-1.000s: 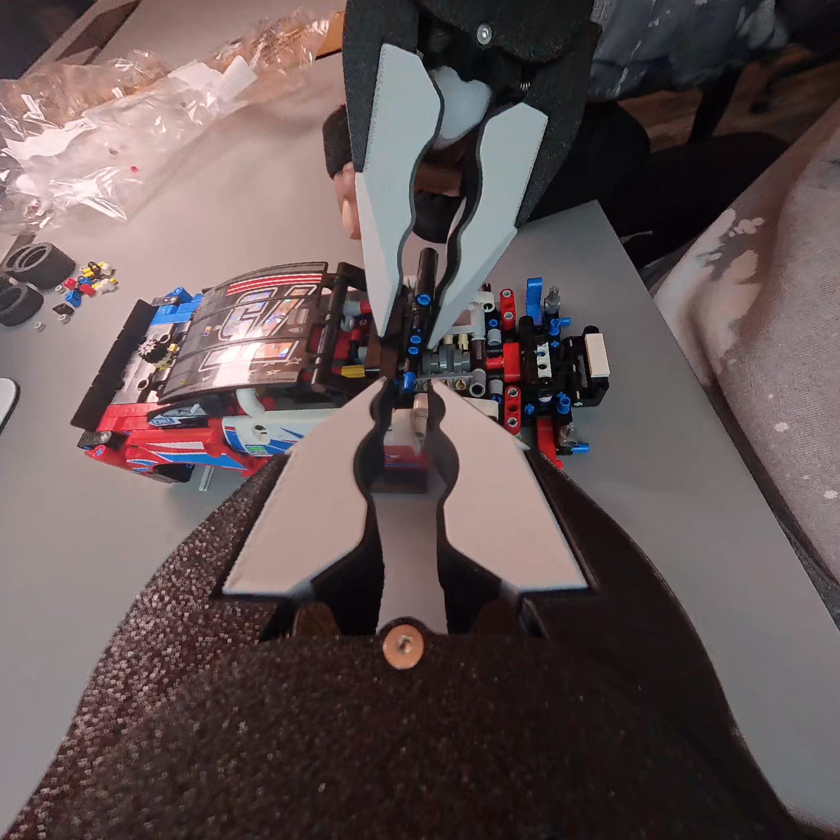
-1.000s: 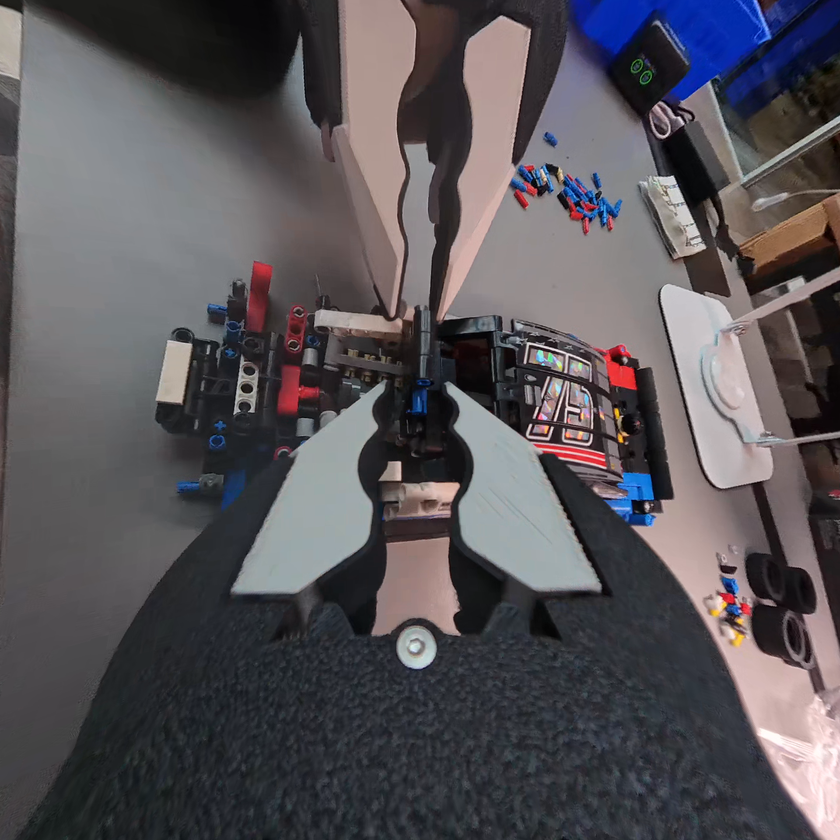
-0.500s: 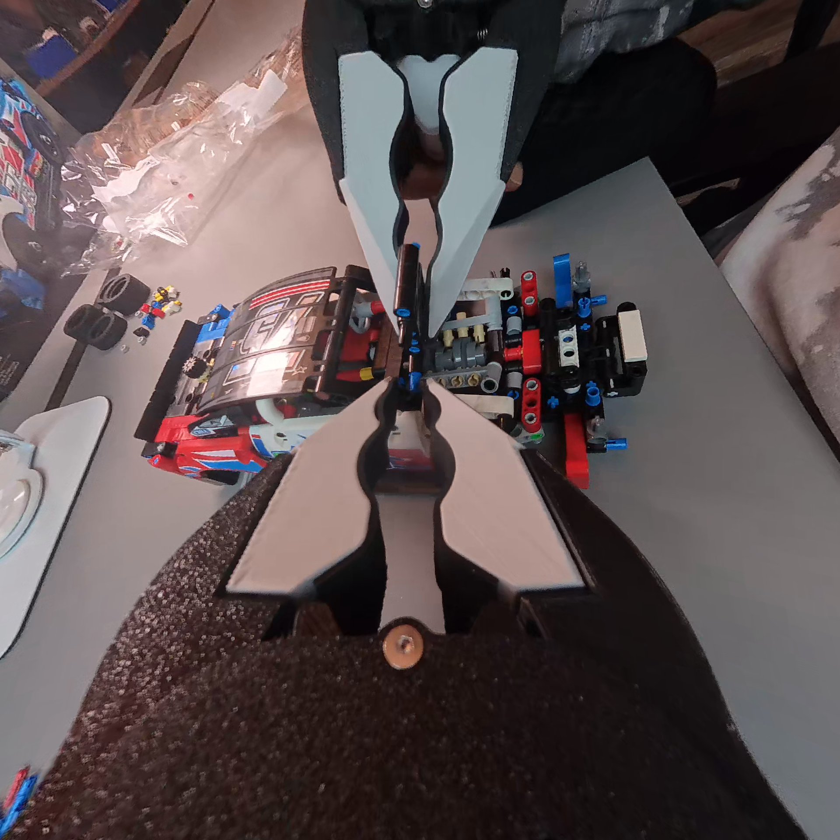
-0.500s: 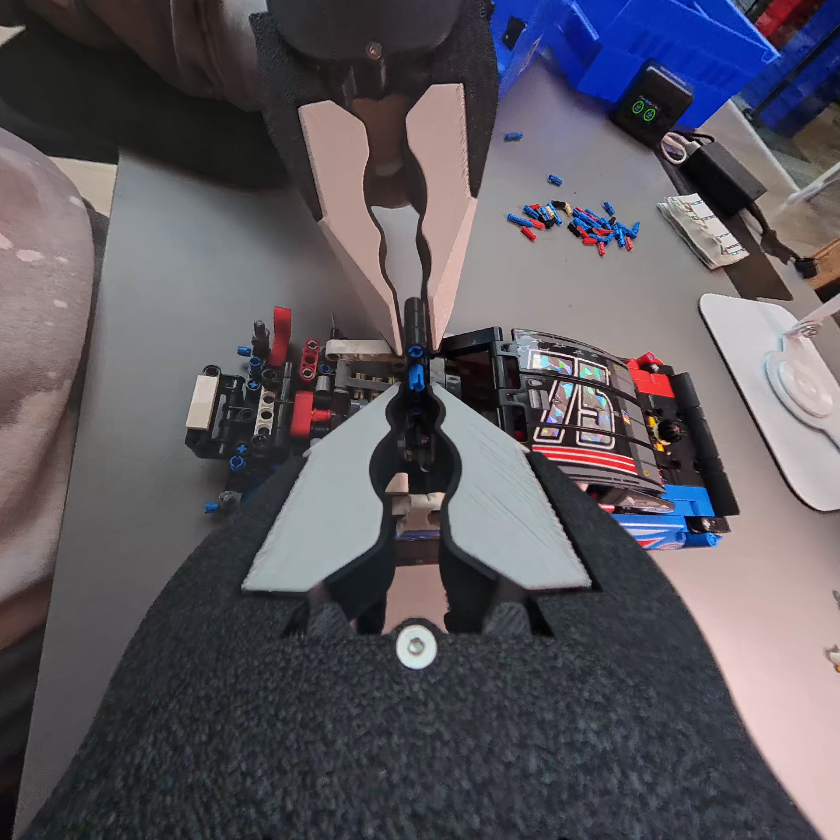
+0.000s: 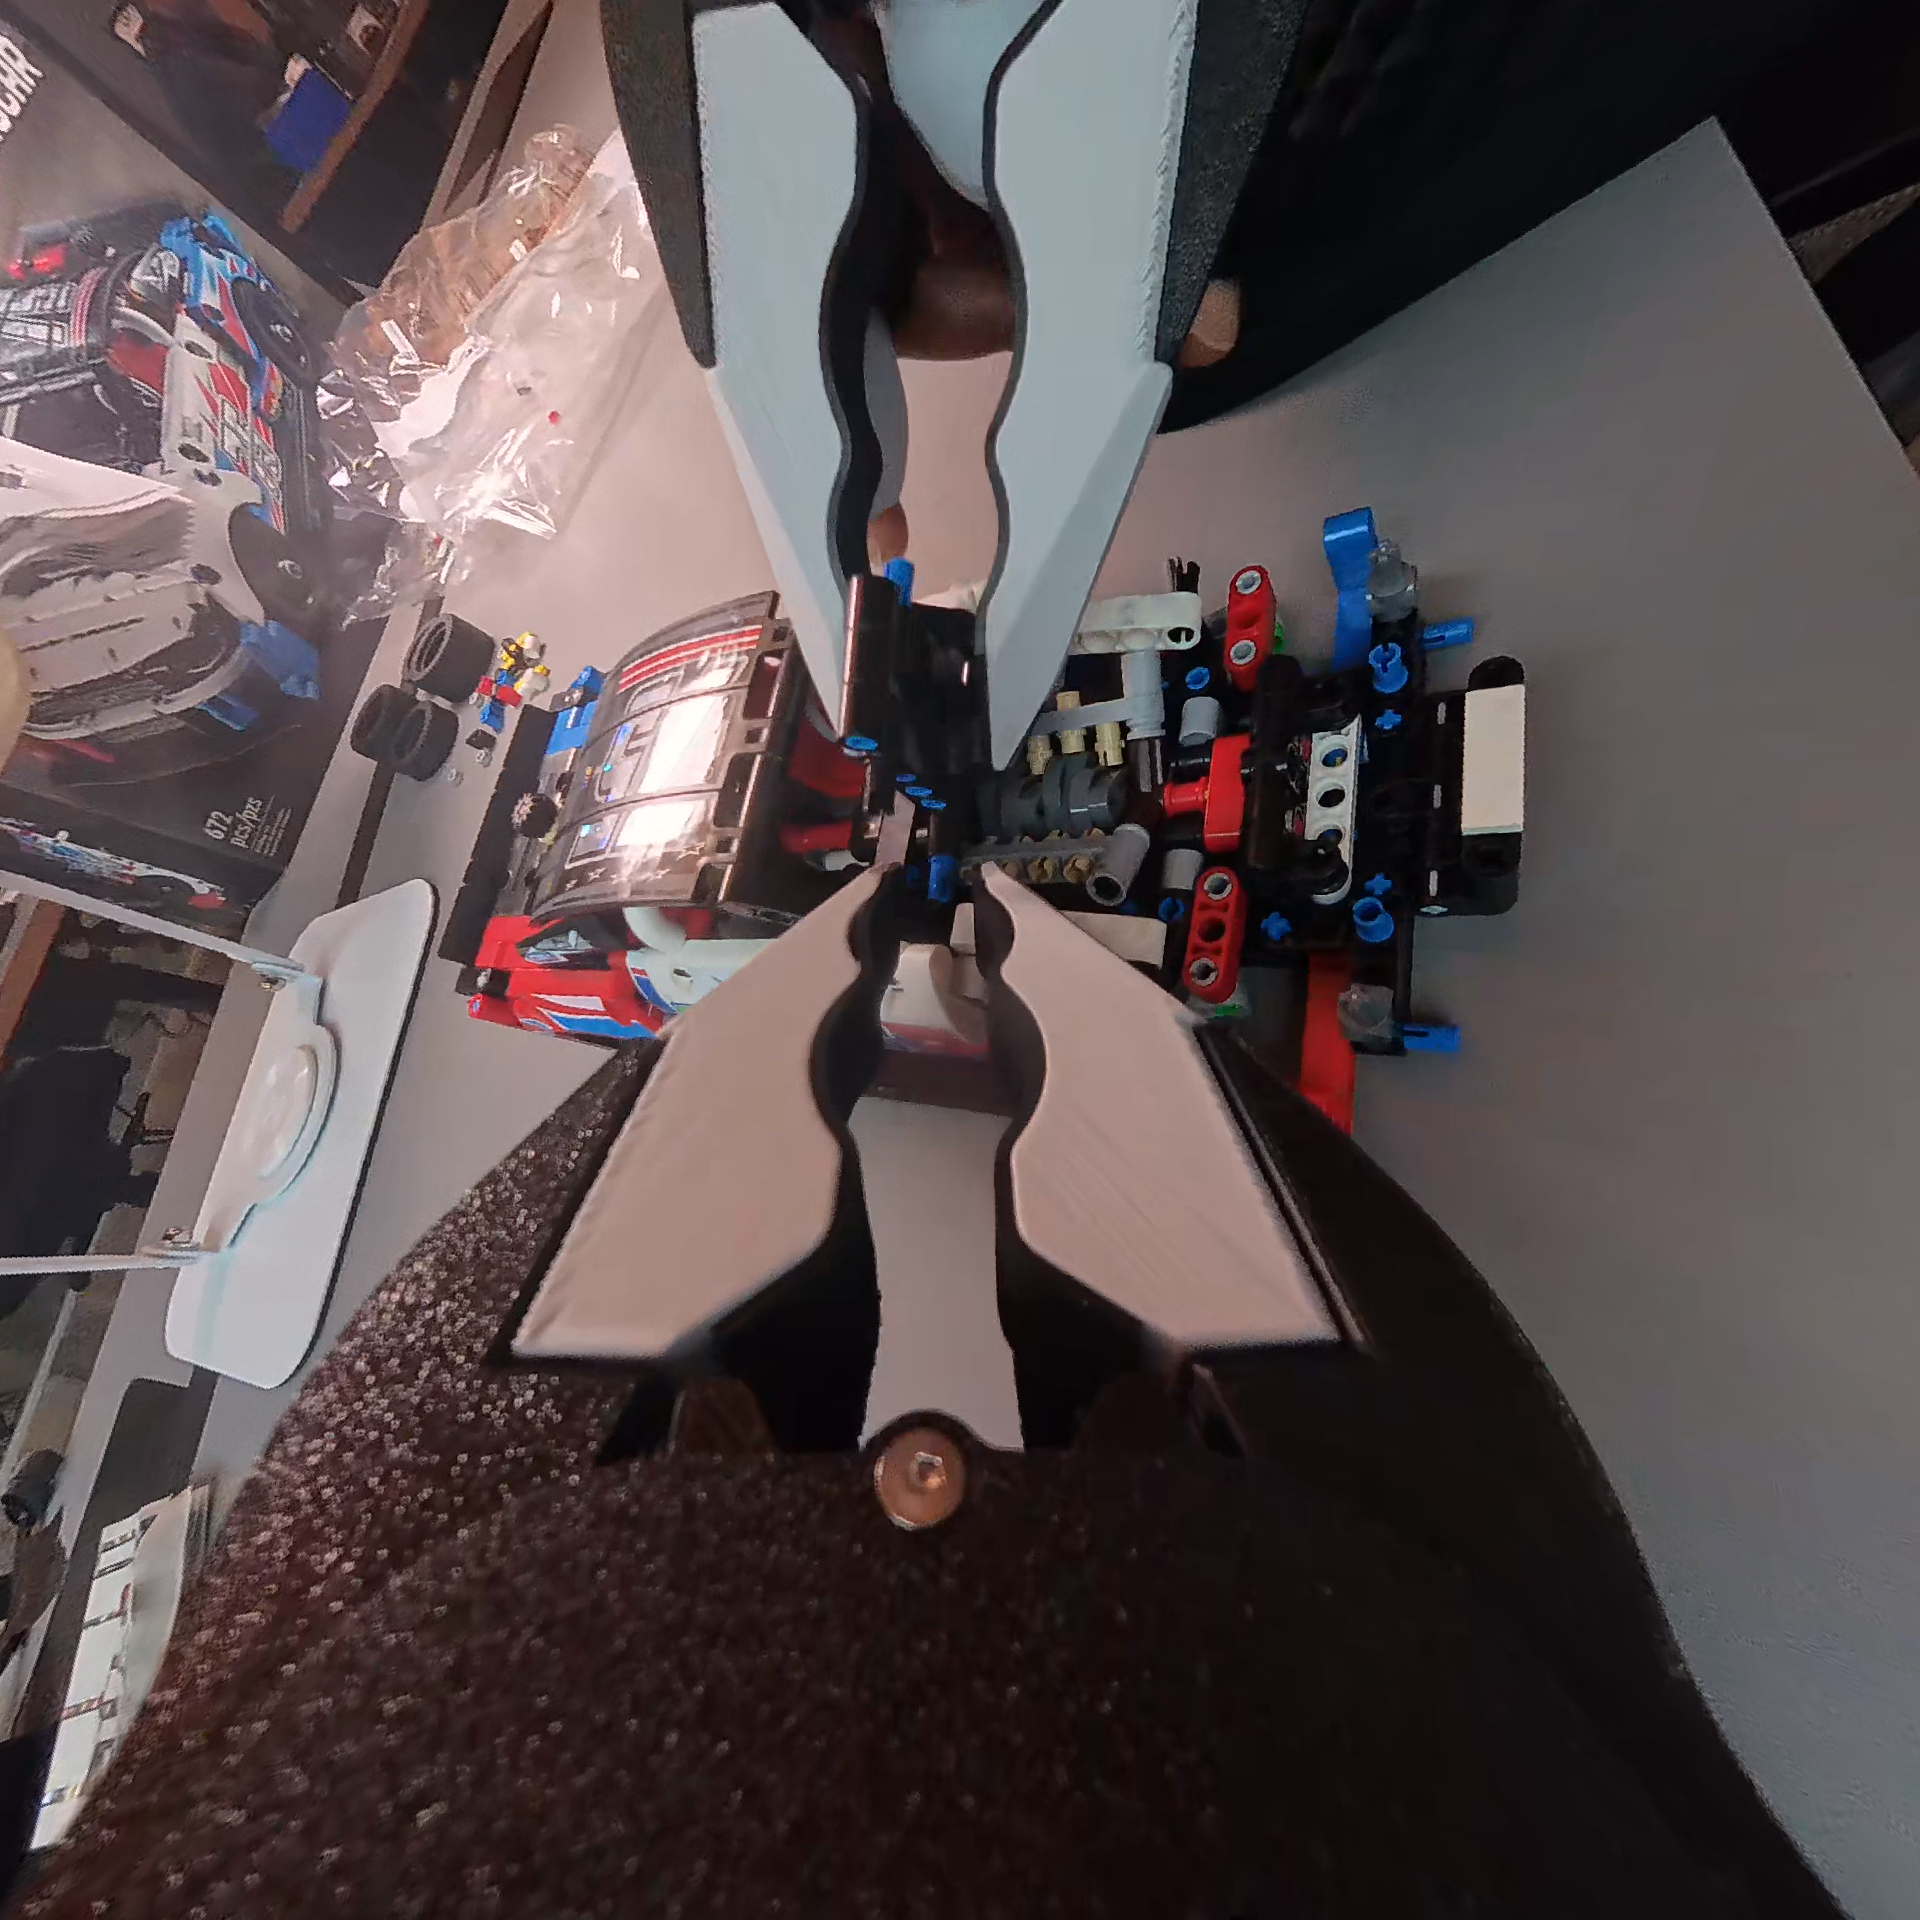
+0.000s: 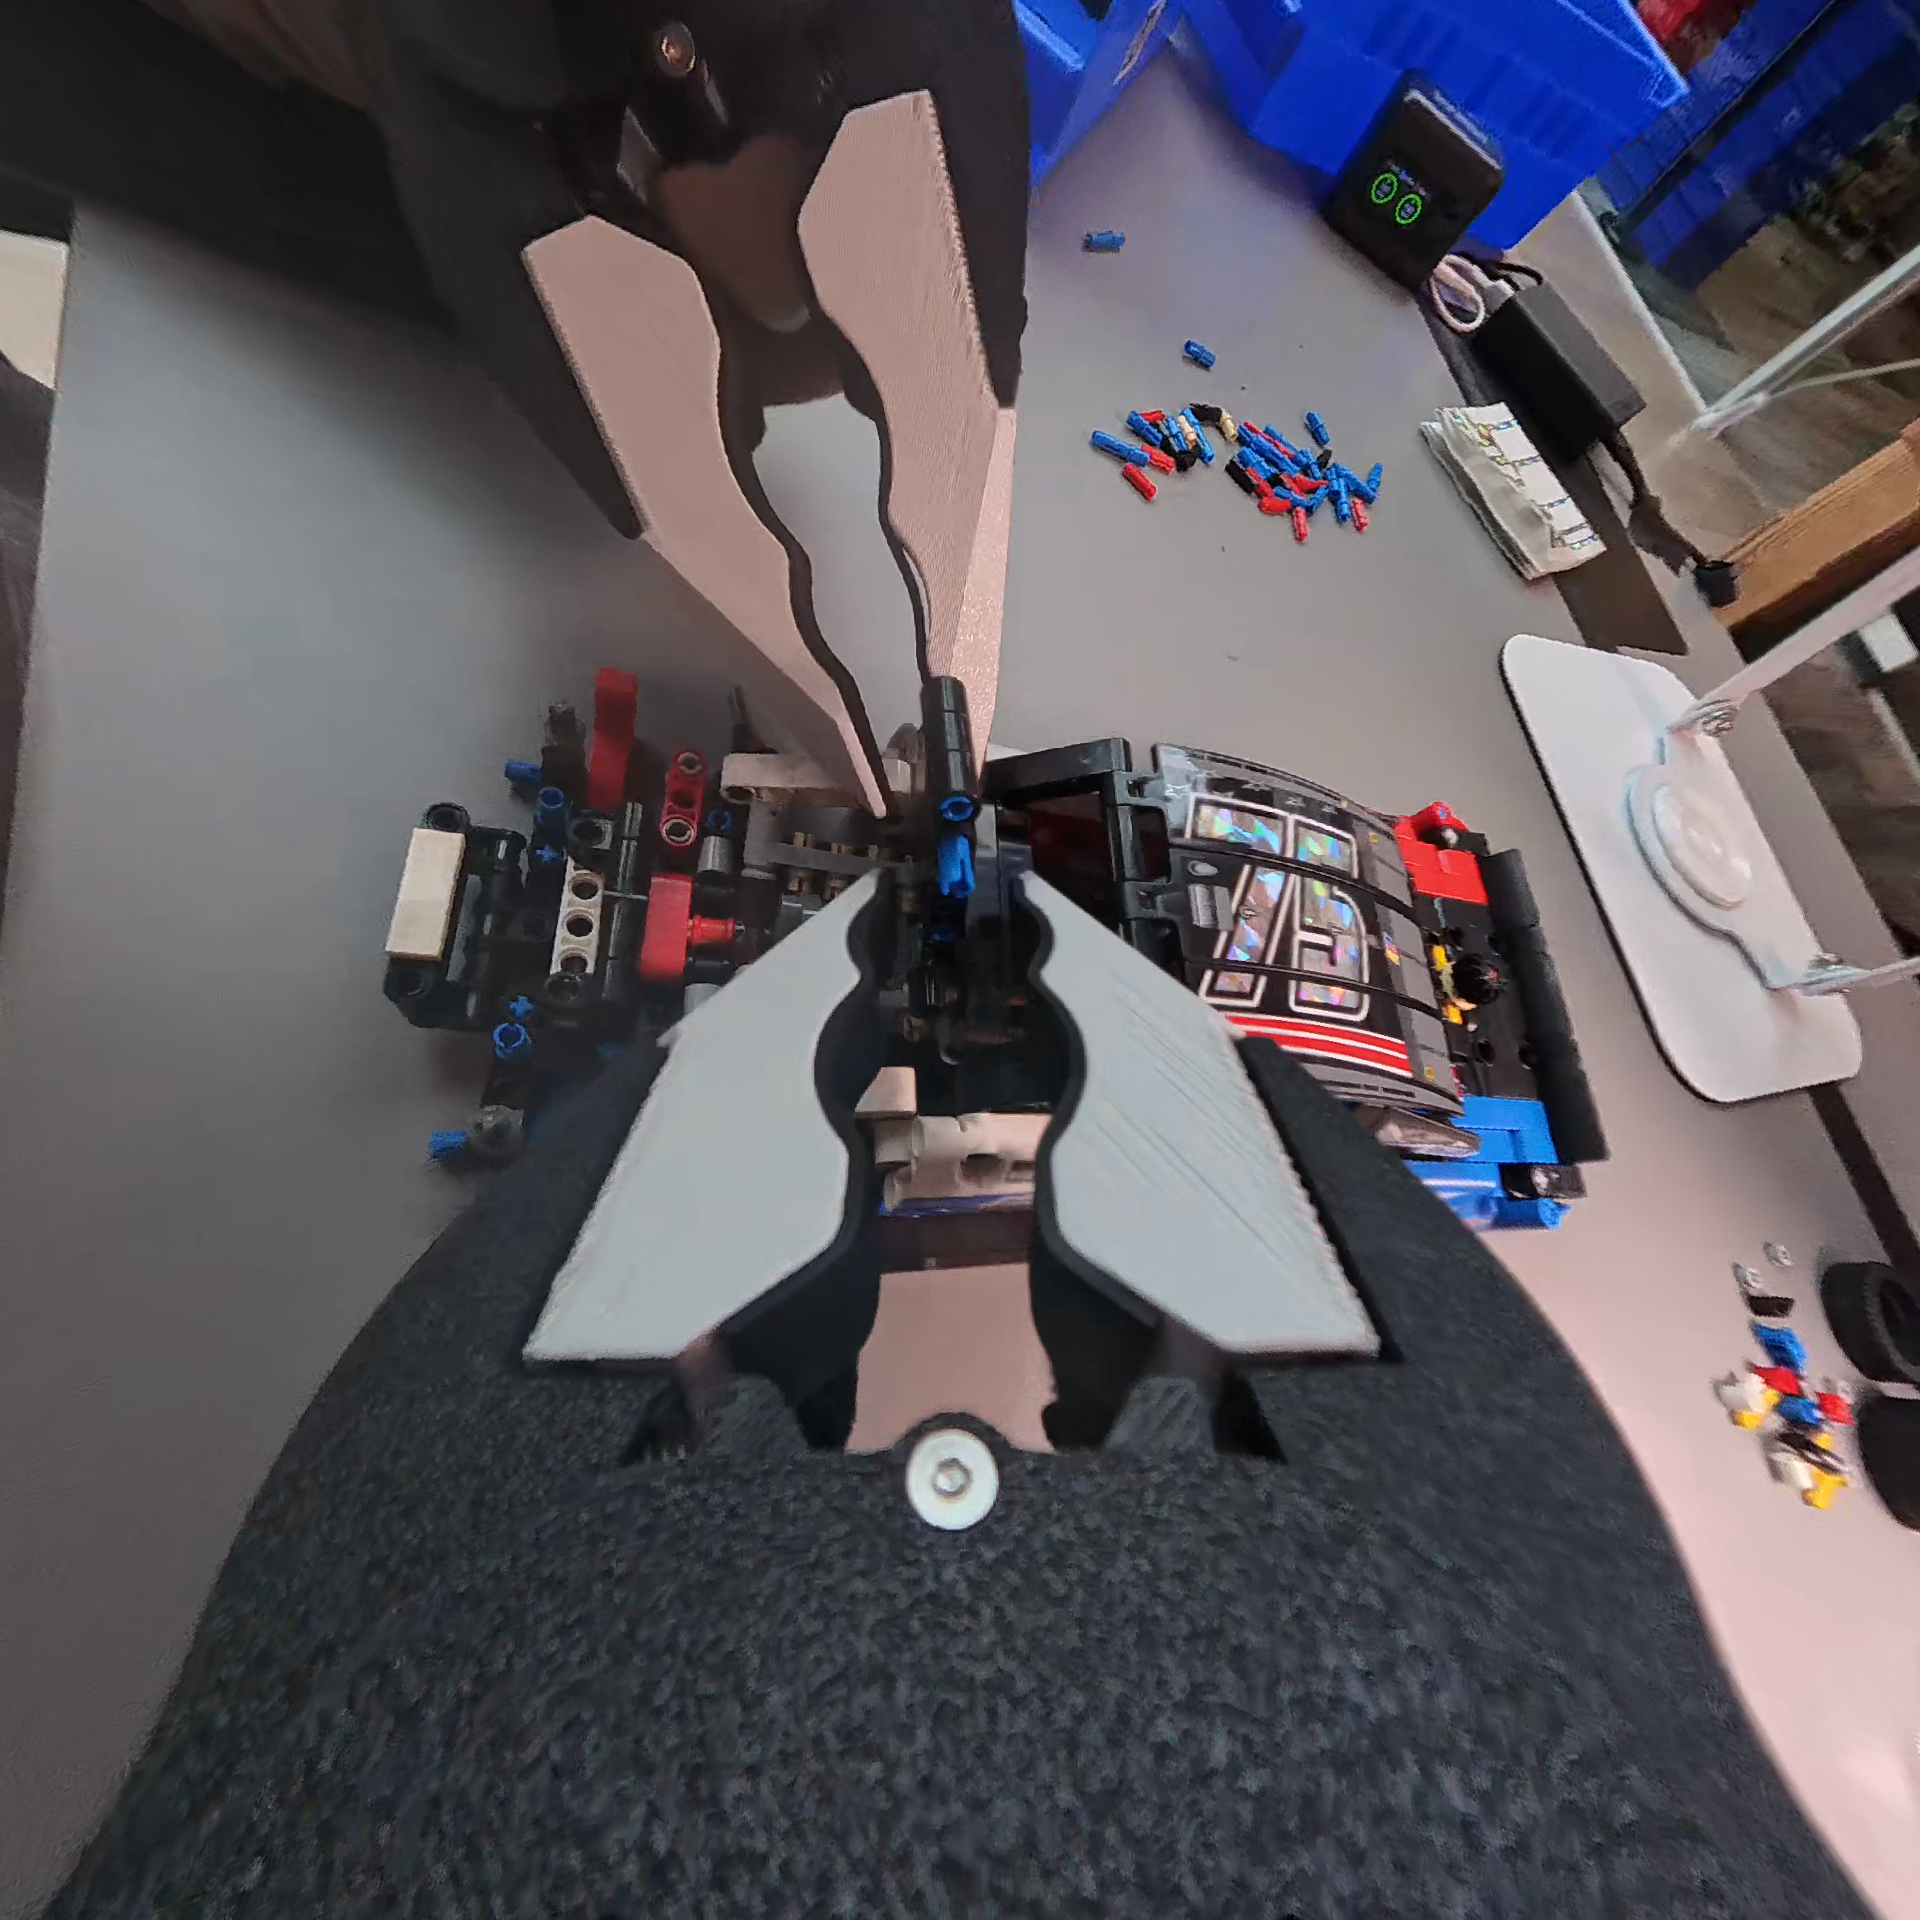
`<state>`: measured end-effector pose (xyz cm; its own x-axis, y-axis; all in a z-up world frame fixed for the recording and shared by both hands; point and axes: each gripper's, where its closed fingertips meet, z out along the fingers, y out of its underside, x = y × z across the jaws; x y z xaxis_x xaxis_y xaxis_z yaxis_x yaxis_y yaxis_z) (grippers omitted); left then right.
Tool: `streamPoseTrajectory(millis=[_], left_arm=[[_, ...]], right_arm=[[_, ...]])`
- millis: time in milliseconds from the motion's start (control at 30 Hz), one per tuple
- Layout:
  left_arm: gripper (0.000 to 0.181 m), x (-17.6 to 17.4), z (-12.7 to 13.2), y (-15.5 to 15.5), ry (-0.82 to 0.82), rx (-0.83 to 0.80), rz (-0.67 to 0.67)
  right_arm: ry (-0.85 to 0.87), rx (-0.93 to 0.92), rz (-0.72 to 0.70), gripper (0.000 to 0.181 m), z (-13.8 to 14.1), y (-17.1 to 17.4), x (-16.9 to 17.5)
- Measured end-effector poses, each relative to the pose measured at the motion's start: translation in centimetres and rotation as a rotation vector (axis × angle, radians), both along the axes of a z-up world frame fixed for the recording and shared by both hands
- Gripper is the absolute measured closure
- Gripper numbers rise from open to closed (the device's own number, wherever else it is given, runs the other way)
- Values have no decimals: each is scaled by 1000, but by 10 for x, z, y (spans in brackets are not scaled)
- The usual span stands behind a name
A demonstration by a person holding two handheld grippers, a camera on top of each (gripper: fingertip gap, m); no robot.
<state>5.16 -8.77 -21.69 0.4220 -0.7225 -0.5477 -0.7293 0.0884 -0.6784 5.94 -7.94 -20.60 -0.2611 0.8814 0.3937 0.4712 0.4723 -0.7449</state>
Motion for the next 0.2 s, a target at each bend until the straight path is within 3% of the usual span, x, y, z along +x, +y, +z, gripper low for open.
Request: streamPoseTrajectory(millis=[33, 200], left_arm=[[171, 0, 0, 0, -11, -7, -2], [172, -1, 1, 1, -13, 3, -2]], right_arm=[[5, 20, 8, 159, 3, -2, 0], [9, 47, 37, 175, 11, -11, -2]])
